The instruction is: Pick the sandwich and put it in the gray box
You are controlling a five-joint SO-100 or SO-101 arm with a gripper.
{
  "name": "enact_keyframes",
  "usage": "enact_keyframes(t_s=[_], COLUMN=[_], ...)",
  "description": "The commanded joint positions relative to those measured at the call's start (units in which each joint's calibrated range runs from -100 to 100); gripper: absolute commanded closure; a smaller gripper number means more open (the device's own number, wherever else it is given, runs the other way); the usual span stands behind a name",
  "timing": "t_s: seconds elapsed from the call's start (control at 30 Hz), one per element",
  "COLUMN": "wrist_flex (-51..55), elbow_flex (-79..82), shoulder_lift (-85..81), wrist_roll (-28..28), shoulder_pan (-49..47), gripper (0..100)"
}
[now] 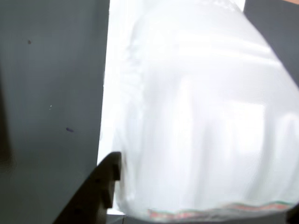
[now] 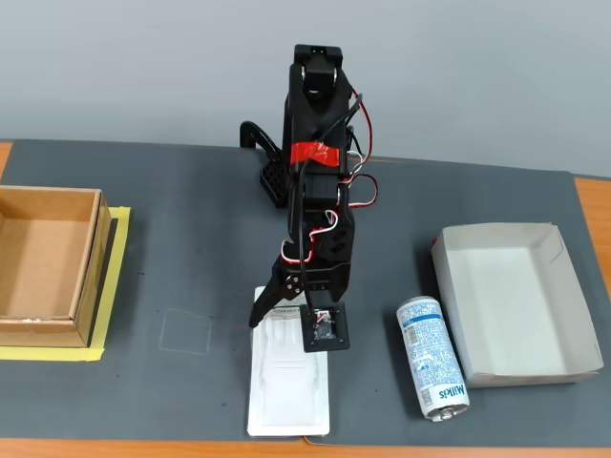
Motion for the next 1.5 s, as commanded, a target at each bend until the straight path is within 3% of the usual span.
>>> enact_keyframes(t_s=[0.0,0.37,0.77,1.47], wrist_flex=[-0.74,-5.51,-6.64,-5.77], elbow_flex=[-3.1,-2.91,-2.1,-1.92], shoulder_lift=[0.84,4.06,4.57,-7.56], wrist_roll=[0.23,0.28,1.48,1.06], shoulder_pan=[0.42,1.17,1.54,1.69], gripper=[62,63,99,98])
